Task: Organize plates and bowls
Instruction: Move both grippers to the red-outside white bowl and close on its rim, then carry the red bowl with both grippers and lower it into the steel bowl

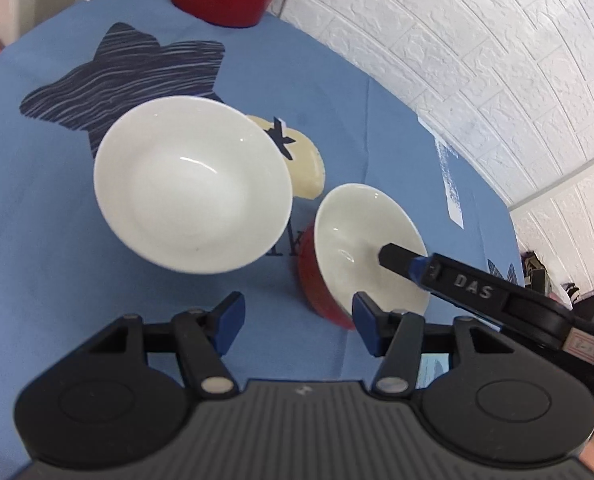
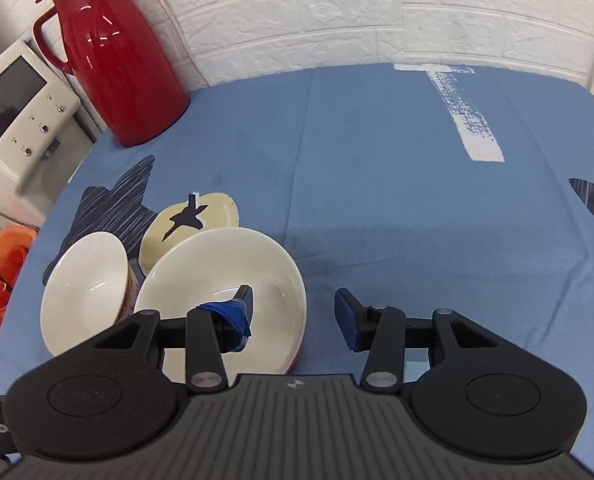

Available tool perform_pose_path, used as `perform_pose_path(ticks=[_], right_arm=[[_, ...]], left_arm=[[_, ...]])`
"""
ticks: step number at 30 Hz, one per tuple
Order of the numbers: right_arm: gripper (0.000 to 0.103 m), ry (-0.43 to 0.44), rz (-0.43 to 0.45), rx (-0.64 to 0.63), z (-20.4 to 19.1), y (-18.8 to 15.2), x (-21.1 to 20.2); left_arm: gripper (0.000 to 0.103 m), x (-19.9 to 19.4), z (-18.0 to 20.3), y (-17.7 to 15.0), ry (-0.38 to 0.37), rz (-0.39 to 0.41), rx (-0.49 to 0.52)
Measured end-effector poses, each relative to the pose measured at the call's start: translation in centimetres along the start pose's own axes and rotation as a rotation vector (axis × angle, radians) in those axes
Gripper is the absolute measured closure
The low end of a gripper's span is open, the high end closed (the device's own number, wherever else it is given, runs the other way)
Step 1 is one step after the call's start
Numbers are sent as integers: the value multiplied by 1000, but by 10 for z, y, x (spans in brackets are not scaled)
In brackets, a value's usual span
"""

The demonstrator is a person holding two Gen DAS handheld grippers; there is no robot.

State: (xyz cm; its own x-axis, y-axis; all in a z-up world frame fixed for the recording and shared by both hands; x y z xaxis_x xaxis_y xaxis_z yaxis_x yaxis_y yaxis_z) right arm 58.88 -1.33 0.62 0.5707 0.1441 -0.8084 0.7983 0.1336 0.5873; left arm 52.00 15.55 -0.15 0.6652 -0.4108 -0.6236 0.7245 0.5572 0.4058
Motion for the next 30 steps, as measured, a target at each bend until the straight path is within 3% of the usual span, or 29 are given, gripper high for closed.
perform_pose_path(ticks=[9, 11, 12, 15, 20, 21, 23, 25, 30], right_arm=[[73, -37, -32, -8, -3, -3, 14], [72, -44, -48, -15, -2, -4, 20], [71, -42, -26, -32, -3, -5, 20], [68, -69, 24, -115, -11, -10, 19], [64, -67, 37, -91, -6, -11, 20], [65, -65, 29, -95, -6, -11, 20], [83, -19, 23, -97, -6, -11, 18], [95, 54, 16, -70, -6, -15, 17], [96, 63, 22, -75, -10, -24, 10]], left_arm=[[47, 28, -7, 1, 1, -12, -111], [49, 29, -5, 1, 23, 6, -84], [57, 29, -4, 2, 37, 12, -73], [61, 31, -3, 5, 38, 8, -57], [63, 33, -2, 5, 34, 3, -48], [63, 33, -2, 5, 34, 2, -46], [66, 34, -1, 5, 34, -2, -37], [82, 34, 2, 5, 10, -10, -16], [88, 29, 5, -1, 25, -31, 33]])
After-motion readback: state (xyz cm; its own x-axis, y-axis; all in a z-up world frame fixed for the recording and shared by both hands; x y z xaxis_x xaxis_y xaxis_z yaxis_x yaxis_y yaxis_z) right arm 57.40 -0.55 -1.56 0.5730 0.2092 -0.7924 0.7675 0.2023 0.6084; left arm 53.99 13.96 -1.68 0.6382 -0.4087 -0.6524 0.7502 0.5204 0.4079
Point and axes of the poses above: each gripper's, at about its wrist camera, not at the fingertips, and x roughly the way its jaws point, z to its right, y to its top, the point moved 2 cm from there along x, roughly the way its jaws point, and after that the axes turned 13 degrees about -y, right-handed, at the moved point
